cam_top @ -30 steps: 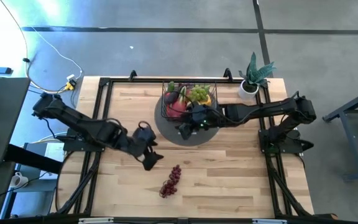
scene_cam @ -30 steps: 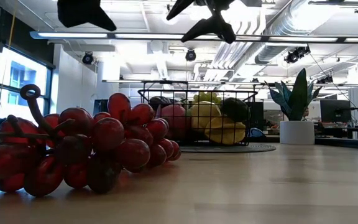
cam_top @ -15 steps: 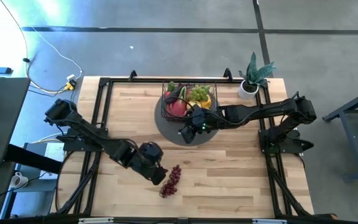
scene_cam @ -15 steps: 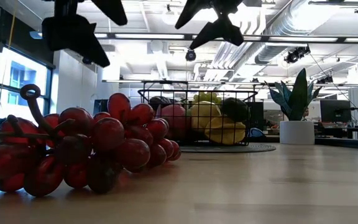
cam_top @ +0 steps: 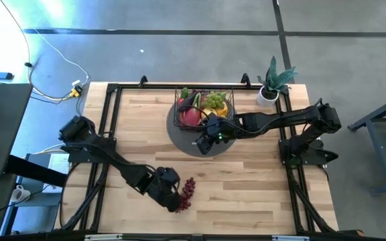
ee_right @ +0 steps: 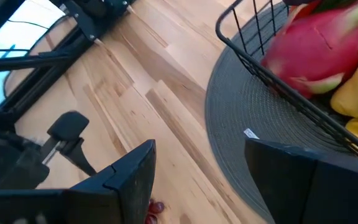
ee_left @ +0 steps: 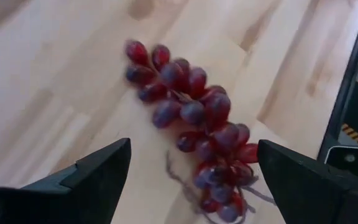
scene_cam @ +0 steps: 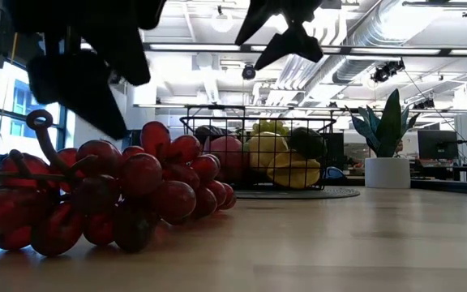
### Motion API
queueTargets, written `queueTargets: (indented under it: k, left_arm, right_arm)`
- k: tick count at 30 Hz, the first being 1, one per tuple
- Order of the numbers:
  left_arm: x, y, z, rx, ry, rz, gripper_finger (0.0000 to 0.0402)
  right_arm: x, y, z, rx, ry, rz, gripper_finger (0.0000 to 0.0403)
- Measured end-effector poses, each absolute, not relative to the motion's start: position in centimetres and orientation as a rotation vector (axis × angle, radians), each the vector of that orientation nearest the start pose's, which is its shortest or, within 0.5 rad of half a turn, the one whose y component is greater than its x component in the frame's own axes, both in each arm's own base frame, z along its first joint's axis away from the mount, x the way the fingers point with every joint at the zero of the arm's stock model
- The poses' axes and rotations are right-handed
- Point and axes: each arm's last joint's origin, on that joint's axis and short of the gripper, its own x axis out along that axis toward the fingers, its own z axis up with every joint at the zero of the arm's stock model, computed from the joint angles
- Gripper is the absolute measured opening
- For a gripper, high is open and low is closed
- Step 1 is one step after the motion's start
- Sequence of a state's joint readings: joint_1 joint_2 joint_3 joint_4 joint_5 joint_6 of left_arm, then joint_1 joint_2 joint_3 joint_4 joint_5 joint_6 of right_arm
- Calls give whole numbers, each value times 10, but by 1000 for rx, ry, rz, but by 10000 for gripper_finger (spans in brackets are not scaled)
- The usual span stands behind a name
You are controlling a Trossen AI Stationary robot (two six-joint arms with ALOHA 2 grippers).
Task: Build produce basket
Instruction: Put the red grapes into the wire basket
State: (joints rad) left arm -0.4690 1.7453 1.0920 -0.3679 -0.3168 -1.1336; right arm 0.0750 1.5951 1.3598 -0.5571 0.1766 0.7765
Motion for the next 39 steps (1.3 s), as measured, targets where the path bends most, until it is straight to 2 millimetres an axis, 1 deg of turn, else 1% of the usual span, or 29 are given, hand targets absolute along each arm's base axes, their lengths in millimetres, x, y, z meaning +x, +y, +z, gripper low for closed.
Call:
queueTargets:
  k: [6, 11, 14, 18, 22, 26, 34, 39]
  left_arm:
    - [320, -157, 161, -690, 894, 395, 339]
    - [328, -164, 145, -715, 903, 360, 339]
    - [330, -166, 130, -734, 938, 371, 339]
    - [332, -167, 125, -762, 927, 400, 339]
    - [332, -167, 121, -740, 921, 415, 330]
    - [331, -167, 120, -652, 940, 376, 296]
    - [332, -166, 121, -521, 954, 291, 184]
    - [333, -164, 128, -454, 958, 221, 132]
  right_arm:
    - [344, 21, 298, 610, 736, -400, 229]
    - [342, 21, 296, 605, 756, -408, 229]
    - [341, 20, 296, 602, 762, -411, 229]
    - [341, 20, 296, 602, 766, -413, 229]
    - [341, 20, 296, 601, 766, -413, 229]
    - [341, 20, 296, 601, 766, -414, 229]
    - [341, 20, 296, 593, 768, -410, 229]
    - [341, 20, 296, 579, 772, -404, 229]
